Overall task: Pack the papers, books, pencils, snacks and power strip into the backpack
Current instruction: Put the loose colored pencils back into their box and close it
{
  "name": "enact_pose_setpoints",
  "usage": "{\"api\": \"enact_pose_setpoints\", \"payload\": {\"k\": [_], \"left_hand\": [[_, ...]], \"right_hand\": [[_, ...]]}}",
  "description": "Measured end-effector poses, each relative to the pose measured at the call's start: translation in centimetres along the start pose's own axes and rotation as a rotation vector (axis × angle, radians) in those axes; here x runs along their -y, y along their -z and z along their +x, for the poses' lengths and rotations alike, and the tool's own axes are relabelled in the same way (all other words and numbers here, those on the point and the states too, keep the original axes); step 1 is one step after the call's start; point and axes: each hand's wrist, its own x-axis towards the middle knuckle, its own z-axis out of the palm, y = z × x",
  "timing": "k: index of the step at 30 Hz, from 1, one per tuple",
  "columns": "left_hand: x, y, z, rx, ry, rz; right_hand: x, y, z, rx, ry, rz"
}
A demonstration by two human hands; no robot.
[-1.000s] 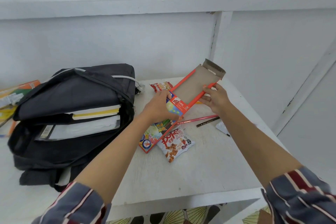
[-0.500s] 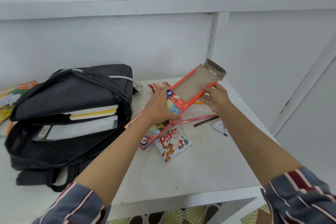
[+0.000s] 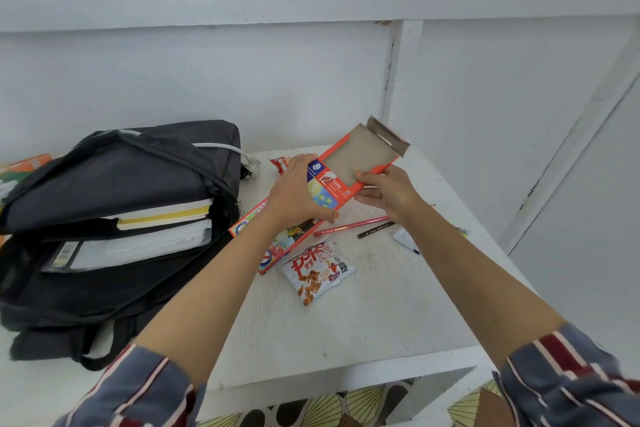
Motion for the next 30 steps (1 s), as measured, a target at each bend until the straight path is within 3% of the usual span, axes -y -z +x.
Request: {"api": "enact_pose_setpoints", "payload": {"k": [7,16,23,30], "left_hand": [[0.6,0.5,-0.2,0.002,-0.003,-0.048],[0.5,1.0,-0.3,0.011,0.057,0.009],[0.3,1.4,0.0,-0.041,0.100,0.037],[0.7,1.2,-0.7,-0.008,0.256,0.077]], "right_hand": [[1.5,1.4,0.4,-0.104,0.090,0.143],[1.8,0.7,0.8,-0.055,0.088,-0.021],[1.1,-2.1,1.3,0.099,-0.009,-0.106],[0.3,-3.2,2.0,0.116,-0.089,-0.163]]}}
